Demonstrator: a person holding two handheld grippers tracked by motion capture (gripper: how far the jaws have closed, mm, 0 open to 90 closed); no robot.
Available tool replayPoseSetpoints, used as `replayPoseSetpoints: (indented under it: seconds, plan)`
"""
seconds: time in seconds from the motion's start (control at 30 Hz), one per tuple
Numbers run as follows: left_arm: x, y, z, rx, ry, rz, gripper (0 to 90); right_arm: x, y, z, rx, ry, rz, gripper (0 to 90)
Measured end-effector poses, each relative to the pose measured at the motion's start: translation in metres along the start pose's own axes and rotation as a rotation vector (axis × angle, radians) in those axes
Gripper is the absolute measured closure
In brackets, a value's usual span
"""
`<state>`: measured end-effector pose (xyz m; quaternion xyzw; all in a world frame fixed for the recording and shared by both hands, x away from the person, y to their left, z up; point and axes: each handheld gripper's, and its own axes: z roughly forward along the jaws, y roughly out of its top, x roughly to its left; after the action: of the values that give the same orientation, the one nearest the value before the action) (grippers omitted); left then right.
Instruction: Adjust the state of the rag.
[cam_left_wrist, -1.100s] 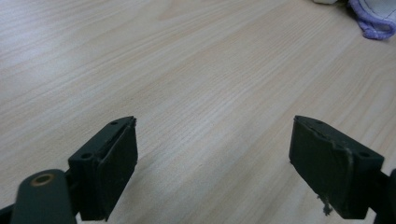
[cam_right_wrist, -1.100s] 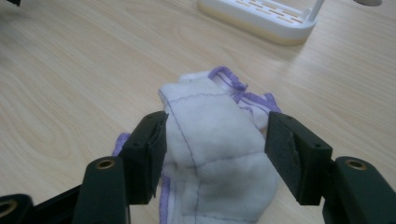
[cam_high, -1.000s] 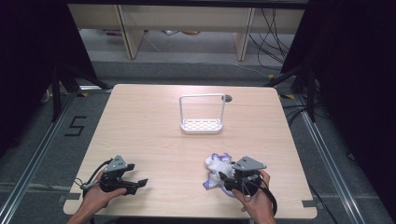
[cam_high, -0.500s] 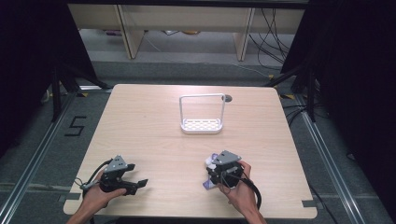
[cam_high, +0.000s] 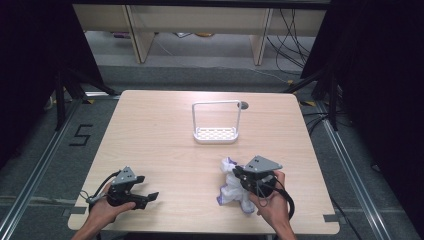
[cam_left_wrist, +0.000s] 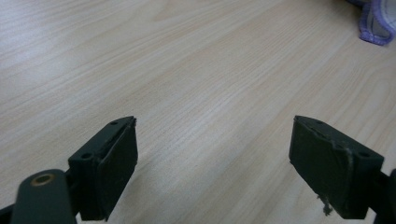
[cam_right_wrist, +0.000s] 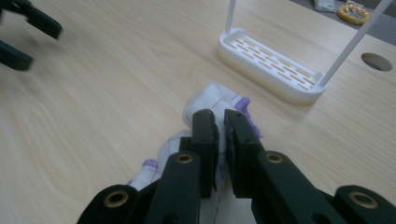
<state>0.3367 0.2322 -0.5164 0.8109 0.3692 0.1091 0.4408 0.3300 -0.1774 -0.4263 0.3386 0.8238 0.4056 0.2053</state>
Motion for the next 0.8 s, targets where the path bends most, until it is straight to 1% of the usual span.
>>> replayPoseSetpoints:
  seconds: [0.03, 0.07, 0.1, 0.13, 0.17, 0.2, 0.23, 0.27, 0.3, 0.33, 0.37, 0.4, 0.43, 0.47, 0.5, 0.53, 0.57, 0.6, 0.63, 0.67, 0.7, 0.73, 0.77, 0.8]
  plan:
    - [-0.001, 0.0, 0.0, 0.003, 0.005, -0.001, 15.0, 0.0, 0.001, -0.004, -0.006, 0.014, 0.021, 83.7]
    - [-0.001, 0.001, 0.0, 0.004, -0.003, -0.003, 15.0, -0.001, 0.001, -0.006, -0.02, 0.013, 0.019, 83.7]
    - [-0.001, 0.001, 0.0, 0.004, -0.003, -0.003, 15.1, -0.001, 0.001, -0.006, -0.02, 0.013, 0.019, 83.7]
    - [-0.003, 0.001, 0.001, 0.003, -0.007, 0.0, 15.1, -0.002, 0.001, -0.008, -0.027, 0.018, 0.029, 83.7]
    - [-0.004, 0.001, 0.001, 0.002, -0.002, 0.002, 15.1, -0.006, 0.001, -0.01, -0.034, 0.032, 0.026, 83.7]
    - [-0.004, 0.001, 0.0, 0.004, -0.01, 0.006, 15.1, -0.014, -0.003, -0.013, -0.035, 0.038, 0.055, 83.7]
    - [-0.004, 0.001, 0.0, -0.001, -0.008, 0.004, 15.2, -0.019, -0.007, -0.012, -0.026, 0.038, 0.075, 83.7]
    - [-0.005, 0.001, 0.001, -0.01, -0.01, -0.003, 15.3, -0.026, -0.013, -0.011, -0.009, 0.016, 0.1, 83.7]
    - [-0.004, 0.002, 0.0, 0.003, -0.015, 0.003, 15.5, -0.034, -0.02, -0.009, 0.009, -0.001, 0.112, 83.7]
    - [-0.004, 0.003, 0.0, -0.002, -0.018, 0.003, 15.9, -0.043, -0.028, -0.006, 0.029, -0.006, 0.133, 83.7]
    - [-0.005, 0.003, 0.001, -0.015, -0.02, -0.003, 16.0, -0.048, -0.035, -0.005, 0.038, -0.012, 0.171, 83.6]
    - [-0.006, 0.004, 0.002, -0.015, -0.035, -0.012, 16.3, -0.055, -0.042, -0.003, 0.043, -0.019, 0.212, 83.6]
    - [-0.006, 0.004, 0.002, -0.015, -0.035, -0.012, 17.1, -0.055, -0.042, -0.003, 0.043, -0.019, 0.212, 83.6]
    - [-0.012, 0.007, 0.004, -0.023, -0.061, -0.009, 18.4, -0.07, -0.055, -0.002, 0.059, -0.024, 0.24, 83.5]
    - [-0.012, 0.007, 0.004, -0.023, -0.061, -0.009, 19.0, -0.07, -0.055, -0.002, 0.059, -0.024, 0.24, 83.5]
    - [-0.017, 0.01, 0.007, -0.014, -0.076, 0.0, 19.0, -0.073, -0.057, -0.002, 0.063, -0.034, 0.25, 83.4]
    - [-0.026, 0.013, 0.013, -0.014, -0.099, 0.016, 20.1, -0.079, -0.061, -0.002, 0.098, -0.06, 0.249, 83.2]
    - [-0.026, 0.013, 0.013, -0.014, -0.099, 0.016, 20.5, -0.079, -0.061, -0.002, 0.098, -0.06, 0.249, 83.2]
    - [-0.034, 0.016, 0.018, -0.013, -0.121, 0.026, 20.5, -0.081, -0.062, -0.002, 0.106, -0.072, 0.243, 83.1]
    - [-0.046, 0.023, 0.026, 0.017, -0.15, 0.078, 20.9, -0.083, -0.067, 0.001, 0.131, -0.08, 0.243, 83.1]
    - [-0.051, 0.025, 0.031, 0.022, -0.169, 0.104, 21.0, -0.084, -0.067, 0.0, 0.154, -0.101, 0.235, 83.1]
    - [-0.051, 0.025, 0.031, 0.022, -0.169, 0.104, 21.0, -0.084, -0.067, 0.0, 0.154, -0.101, 0.235, 83.1]
    - [-0.059, 0.029, 0.037, 0.025, -0.189, 0.123, 21.0, -0.087, -0.069, 0.002, 0.161, -0.113, 0.209, 82.9]
    - [-0.066, 0.034, 0.045, 0.024, -0.206, 0.144, 21.0, -0.091, -0.072, 0.003, 0.166, -0.109, 0.206, 81.9]
